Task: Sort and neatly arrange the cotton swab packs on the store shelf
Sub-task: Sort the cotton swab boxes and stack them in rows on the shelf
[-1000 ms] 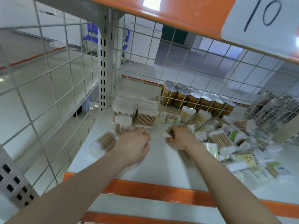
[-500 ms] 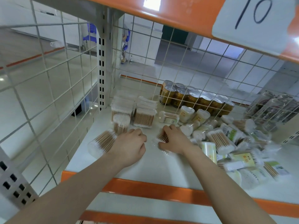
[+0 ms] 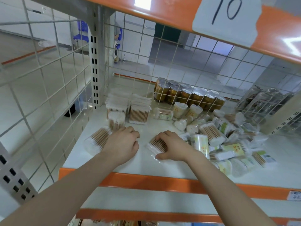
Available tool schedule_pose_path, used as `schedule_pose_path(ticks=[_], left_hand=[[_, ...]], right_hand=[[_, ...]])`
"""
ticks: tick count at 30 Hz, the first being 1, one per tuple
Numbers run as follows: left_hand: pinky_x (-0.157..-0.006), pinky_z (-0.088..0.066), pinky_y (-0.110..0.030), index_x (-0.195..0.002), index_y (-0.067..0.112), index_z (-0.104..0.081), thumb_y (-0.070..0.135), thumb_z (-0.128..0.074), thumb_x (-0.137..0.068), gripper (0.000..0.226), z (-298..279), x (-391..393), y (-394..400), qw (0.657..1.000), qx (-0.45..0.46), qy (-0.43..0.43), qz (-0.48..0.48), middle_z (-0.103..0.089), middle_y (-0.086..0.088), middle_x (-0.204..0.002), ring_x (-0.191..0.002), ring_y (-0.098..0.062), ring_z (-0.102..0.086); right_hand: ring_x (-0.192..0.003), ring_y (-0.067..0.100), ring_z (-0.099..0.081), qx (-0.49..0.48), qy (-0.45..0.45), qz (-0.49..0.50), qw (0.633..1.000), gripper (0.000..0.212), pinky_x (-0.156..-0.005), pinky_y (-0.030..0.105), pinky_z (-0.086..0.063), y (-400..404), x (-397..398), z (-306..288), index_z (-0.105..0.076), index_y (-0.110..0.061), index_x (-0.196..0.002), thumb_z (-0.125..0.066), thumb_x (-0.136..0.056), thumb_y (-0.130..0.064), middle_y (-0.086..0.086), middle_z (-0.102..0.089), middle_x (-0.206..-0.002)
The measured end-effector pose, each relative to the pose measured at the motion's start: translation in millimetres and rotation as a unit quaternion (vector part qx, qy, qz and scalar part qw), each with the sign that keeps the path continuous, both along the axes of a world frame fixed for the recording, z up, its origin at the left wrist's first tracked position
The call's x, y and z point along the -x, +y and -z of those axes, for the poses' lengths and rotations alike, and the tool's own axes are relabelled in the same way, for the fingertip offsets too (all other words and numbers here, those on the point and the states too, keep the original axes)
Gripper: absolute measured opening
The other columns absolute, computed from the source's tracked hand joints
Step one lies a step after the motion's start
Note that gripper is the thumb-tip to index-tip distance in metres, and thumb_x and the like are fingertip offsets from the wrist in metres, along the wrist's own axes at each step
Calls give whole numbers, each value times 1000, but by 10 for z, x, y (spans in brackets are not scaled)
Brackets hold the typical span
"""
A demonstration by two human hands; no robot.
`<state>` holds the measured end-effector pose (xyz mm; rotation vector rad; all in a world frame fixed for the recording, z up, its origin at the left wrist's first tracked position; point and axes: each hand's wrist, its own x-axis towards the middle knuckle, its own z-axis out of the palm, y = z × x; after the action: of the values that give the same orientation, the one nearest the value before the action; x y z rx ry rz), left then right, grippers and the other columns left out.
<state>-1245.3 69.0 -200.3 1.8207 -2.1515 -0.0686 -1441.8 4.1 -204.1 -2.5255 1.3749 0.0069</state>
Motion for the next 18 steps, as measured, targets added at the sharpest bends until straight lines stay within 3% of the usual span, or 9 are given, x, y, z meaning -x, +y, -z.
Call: schedule_pose_path(ticks=[9, 13, 18], left_hand=[[-84, -40, -25, -126, 24, -52, 26, -40, -93, 35, -17, 77, 72, 1000, -2, 3, 0, -50, 7, -126, -115, -13, -45], [-83, -39, -25, -126, 24, -51, 26, -38, -94, 35, -14, 117, 84, 1000, 0, -7, 3, -50, 6, -126, -115, -13, -45], [-87, -40, -26, -125, 24, -53, 26, -39, -93, 35, 8, 132, 65, 1000, -5, -1, 5, -50, 6, -125, -115, -14, -45]], right_hand=[[-109, 24, -43, 2, 81, -16, 997, 70, -87, 31, -39, 163, 52, -89, -37, -19, -130, -72, -70, -28, 5, -46, -125], [-98, 21, -49, -22, 50, 11, 998, 65, -72, 26, -37, 163, 50, -172, -36, -17, -131, -68, -75, -24, 7, -52, -118], [-101, 22, -54, -2, 14, 26, 1000, 61, -79, 31, -46, 93, 79, -276, -35, -21, -136, -61, -81, -25, 5, -57, -120]])
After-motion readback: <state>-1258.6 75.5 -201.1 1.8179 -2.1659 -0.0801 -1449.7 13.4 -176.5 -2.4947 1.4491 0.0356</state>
